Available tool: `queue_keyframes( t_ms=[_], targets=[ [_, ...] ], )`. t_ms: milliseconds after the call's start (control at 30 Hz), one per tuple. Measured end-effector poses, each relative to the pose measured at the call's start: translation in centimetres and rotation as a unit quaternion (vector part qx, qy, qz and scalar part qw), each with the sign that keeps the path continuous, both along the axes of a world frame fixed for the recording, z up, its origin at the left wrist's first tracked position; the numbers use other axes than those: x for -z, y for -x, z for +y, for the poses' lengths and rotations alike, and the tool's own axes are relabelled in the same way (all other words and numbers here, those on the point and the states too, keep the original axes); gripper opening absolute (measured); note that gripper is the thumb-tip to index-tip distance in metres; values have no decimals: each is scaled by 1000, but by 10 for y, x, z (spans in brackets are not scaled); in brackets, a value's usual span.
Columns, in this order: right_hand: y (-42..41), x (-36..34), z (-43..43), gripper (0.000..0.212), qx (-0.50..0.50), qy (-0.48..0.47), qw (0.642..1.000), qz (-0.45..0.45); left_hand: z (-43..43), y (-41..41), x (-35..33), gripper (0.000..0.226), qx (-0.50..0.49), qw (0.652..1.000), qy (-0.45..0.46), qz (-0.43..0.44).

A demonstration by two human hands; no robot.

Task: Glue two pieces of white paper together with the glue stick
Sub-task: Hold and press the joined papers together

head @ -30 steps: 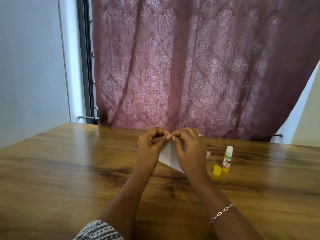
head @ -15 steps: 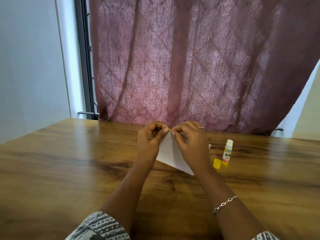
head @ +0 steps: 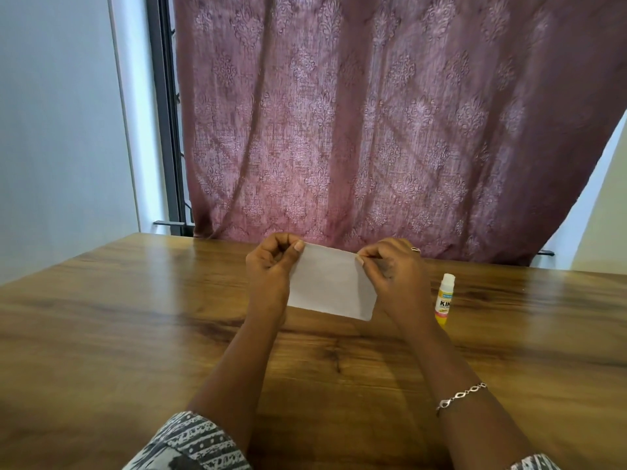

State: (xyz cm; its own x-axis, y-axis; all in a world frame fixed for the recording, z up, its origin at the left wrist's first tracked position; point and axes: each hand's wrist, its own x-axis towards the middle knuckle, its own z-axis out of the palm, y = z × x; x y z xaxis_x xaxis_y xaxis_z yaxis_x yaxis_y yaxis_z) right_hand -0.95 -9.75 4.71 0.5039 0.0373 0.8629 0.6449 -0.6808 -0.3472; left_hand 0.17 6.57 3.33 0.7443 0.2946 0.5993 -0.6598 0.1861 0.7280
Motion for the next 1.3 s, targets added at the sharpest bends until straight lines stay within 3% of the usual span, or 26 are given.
queue_keyframes(
  t_ms=[133,533,833,1100,1167,1233,1300],
  targets=[
    [1,0,-2,15,-4,-13,1000,6,2,0,0,24,5,1000,13,0],
    [2,2,-13,7,-83,-186,976,81,6,1,0,19,2,996,93,18],
    [5,3,-8,9,-149,-244,951,118,5,-1,2,20,5,994,109,29],
    [0,4,-7,9,-127,-246,955,103,-2,7,-1,20,-13,996,82,38],
    [-1,4,-7,9,-116,-244,958,93,-4,11,-3,16,-54,997,47,26],
    [-2,5,-6,8,-102,-235,963,85,-6,11,-1,11,-150,987,-62,-14],
    [-3,7,-5,4,-86,-213,971,64,-12,11,1,17,-250,943,-205,-83]
  ],
)
